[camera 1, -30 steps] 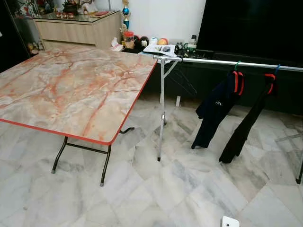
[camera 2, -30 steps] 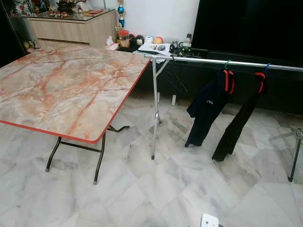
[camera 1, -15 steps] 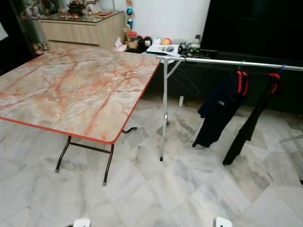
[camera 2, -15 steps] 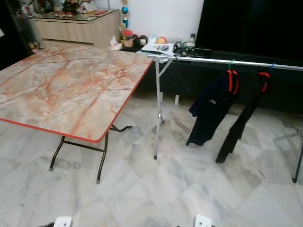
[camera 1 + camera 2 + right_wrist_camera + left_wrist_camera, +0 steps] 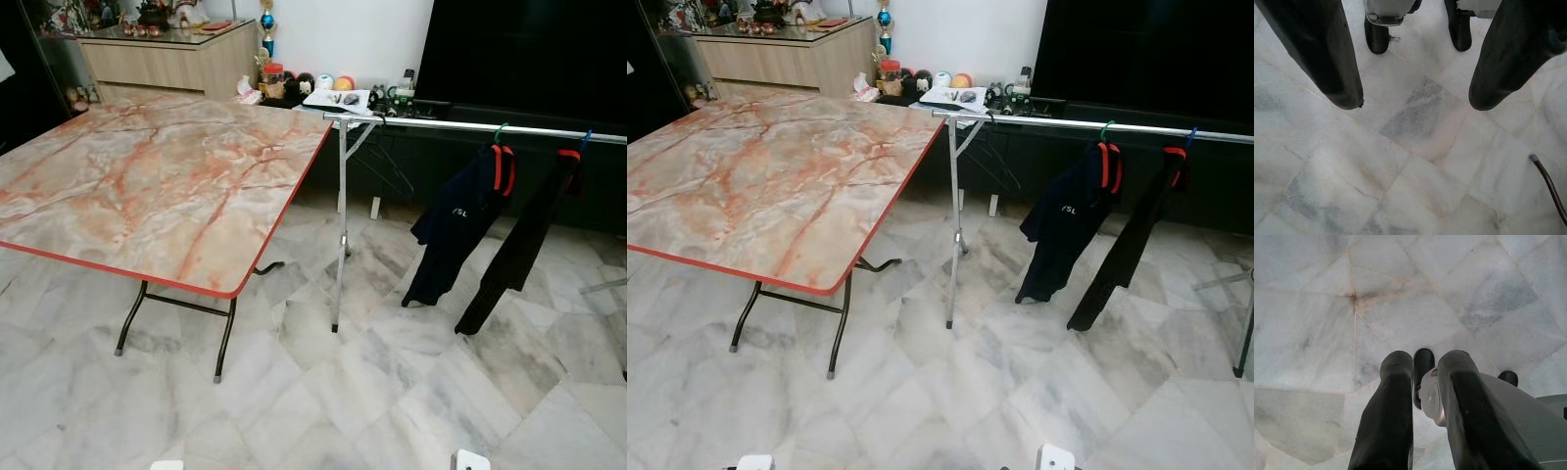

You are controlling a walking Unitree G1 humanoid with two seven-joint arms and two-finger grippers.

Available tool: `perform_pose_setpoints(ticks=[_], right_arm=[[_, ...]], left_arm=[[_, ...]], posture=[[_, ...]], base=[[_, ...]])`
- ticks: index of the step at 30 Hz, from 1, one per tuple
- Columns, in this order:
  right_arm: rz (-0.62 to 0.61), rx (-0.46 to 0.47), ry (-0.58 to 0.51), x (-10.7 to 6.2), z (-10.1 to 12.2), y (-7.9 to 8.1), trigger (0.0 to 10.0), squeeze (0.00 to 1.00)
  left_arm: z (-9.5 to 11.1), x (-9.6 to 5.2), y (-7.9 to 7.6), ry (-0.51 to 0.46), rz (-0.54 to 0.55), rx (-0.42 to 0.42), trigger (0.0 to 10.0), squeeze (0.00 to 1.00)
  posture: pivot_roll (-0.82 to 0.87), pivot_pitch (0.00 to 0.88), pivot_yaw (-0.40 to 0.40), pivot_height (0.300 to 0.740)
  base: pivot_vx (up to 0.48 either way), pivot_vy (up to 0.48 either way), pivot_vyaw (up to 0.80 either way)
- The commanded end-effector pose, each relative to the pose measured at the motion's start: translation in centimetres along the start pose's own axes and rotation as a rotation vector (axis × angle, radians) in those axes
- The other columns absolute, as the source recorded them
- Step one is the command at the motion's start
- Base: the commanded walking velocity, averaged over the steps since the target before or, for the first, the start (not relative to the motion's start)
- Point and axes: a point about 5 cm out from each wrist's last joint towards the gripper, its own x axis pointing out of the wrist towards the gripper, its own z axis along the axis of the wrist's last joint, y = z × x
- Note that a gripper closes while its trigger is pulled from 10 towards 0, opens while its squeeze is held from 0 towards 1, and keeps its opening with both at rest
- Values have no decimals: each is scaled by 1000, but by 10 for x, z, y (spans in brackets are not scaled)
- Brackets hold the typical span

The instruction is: Hang hanger

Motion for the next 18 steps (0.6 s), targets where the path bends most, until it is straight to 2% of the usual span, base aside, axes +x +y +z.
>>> perform_pose_setpoints(ticks=[1, 5, 14, 18], right_arm=[[0, 15, 12, -1, -4, -2, 10000, 0], [2, 10, 18, -2, -6, -3, 10000, 0], [-5, 11, 12, -2, -5, -5, 10000, 0], [-6, 8, 15, -2, -5, -5, 10000, 0]], left_arm=[[-1, 0, 2, 7, -2, 27, 10000, 0], [-1, 0, 1, 7, -2, 26, 10000, 0], [-1, -1, 1, -1, -3, 28, 10000, 0], [-1, -1, 2, -2, 6, 23, 10000, 0]], posture=[[148, 0, 13, 740], [151, 0, 8, 740], [152, 0, 8, 740], [151, 0, 8, 740]], base=[[0, -480, -606], [0, -480, -689], [0, -480, 0], [0, 0, 0]])
